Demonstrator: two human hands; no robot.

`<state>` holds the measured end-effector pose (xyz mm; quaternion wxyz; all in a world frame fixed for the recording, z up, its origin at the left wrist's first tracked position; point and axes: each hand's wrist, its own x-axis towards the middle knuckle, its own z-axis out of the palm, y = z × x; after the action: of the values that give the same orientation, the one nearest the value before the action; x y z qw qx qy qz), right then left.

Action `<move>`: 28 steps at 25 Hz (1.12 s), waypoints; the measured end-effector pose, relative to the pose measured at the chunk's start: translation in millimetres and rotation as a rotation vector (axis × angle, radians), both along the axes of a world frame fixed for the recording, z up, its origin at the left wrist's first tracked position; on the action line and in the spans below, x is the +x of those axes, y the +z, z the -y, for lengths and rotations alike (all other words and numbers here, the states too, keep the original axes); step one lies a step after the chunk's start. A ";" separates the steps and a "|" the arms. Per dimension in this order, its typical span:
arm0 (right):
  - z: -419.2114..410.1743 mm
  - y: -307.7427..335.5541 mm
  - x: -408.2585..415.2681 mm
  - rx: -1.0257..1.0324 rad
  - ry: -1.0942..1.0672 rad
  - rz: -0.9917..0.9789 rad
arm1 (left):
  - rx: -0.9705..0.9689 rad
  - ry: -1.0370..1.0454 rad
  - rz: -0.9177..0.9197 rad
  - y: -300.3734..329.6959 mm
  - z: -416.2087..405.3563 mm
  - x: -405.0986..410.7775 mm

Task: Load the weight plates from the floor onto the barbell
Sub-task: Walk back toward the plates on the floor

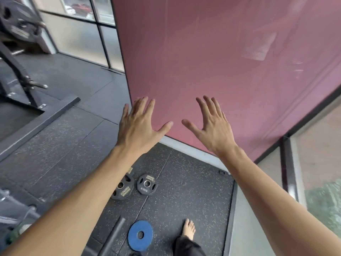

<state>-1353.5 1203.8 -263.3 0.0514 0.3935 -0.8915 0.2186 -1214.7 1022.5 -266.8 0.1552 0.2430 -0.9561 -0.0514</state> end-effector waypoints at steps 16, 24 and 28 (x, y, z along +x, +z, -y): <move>254.0 -26.4 -164.7 0.119 0.584 -0.009 | 0.087 0.568 0.038 -36.2 153.6 -102.7; 450.5 -27.2 -158.9 0.199 0.885 -0.001 | 0.218 0.947 -0.021 -58.2 280.1 -64.6; 535.9 -31.9 -109.4 0.188 1.091 -0.037 | 0.250 1.151 -0.049 -57.4 313.3 -23.6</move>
<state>-1462.9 667.9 -295.3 -0.0888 0.8049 -0.5730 0.1260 -1238.3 709.2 -324.2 0.1506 0.7379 -0.6533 -0.0767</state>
